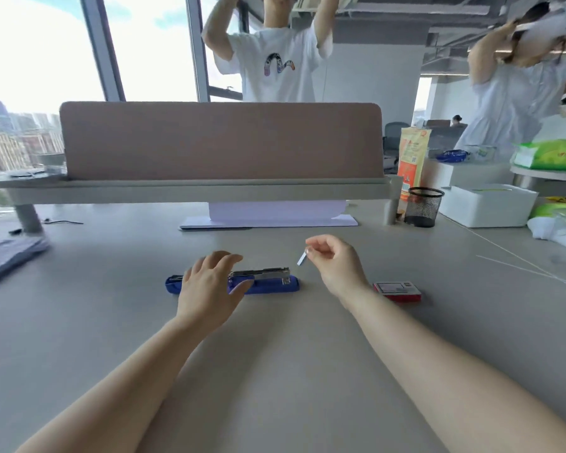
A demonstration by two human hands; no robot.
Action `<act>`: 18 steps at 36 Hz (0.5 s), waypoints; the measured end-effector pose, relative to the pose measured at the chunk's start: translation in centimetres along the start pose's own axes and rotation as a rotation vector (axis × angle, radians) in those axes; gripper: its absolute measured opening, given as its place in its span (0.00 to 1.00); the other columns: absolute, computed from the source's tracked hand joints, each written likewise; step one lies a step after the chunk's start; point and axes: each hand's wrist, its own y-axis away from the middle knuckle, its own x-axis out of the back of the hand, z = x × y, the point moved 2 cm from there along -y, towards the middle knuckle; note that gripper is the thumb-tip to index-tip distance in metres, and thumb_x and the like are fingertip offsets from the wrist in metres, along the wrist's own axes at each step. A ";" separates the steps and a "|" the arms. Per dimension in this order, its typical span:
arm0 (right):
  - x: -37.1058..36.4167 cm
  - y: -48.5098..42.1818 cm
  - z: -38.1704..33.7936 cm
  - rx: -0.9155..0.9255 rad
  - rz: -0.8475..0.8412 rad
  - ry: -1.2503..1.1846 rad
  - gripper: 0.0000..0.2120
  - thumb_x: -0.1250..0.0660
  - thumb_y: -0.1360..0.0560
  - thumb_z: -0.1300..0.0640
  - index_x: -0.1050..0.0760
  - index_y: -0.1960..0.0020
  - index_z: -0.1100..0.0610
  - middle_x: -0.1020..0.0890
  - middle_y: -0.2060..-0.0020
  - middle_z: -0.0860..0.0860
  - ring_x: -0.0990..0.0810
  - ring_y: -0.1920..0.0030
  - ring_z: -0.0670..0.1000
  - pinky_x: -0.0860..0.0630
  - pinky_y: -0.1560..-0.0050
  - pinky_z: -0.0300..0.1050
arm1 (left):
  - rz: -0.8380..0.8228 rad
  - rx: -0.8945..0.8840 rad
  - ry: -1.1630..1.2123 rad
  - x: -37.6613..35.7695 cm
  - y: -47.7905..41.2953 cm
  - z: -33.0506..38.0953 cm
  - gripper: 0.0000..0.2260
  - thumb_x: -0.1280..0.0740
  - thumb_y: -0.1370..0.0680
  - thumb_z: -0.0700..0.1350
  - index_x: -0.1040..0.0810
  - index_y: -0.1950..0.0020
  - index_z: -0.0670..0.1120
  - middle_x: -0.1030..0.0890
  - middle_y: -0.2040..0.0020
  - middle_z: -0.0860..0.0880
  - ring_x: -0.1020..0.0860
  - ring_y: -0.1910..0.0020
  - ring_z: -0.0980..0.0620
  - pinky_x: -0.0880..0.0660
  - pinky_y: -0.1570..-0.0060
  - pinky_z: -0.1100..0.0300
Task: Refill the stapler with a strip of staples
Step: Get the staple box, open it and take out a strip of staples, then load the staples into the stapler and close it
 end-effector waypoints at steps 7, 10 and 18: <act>-2.3 0.6 0.8 0.116 0.106 -0.033 0.06 0.36 0.26 0.62 0.25 0.51 0.53 0.20 0.56 0.48 0.21 0.54 0.48 0.26 0.50 0.36 | -0.061 -0.074 -0.078 -1.8 -0.6 -1.0 0.29 0.48 0.29 0.67 0.37 0.30 0.57 0.37 0.26 0.55 0.42 0.26 0.52 0.61 0.27 0.47; -2.4 0.6 0.9 0.153 0.076 -0.022 0.07 0.37 0.26 0.62 0.26 0.50 0.52 0.20 0.54 0.49 0.22 0.54 0.47 0.26 0.50 0.36 | -0.090 -0.072 -0.085 -2.1 -0.6 -1.0 0.27 0.45 0.26 0.67 0.38 0.30 0.58 0.37 0.26 0.57 0.45 0.26 0.54 0.65 0.28 0.46; -2.7 1.0 0.9 0.179 0.073 -0.023 0.11 0.40 0.24 0.60 0.31 0.53 0.43 0.21 0.52 0.51 0.20 0.52 0.52 0.25 0.51 0.42 | -0.104 -0.028 -0.011 -1.8 -0.4 -1.0 0.17 0.43 0.23 0.59 0.30 0.36 0.56 0.25 0.37 0.54 0.31 0.34 0.50 0.56 0.26 0.46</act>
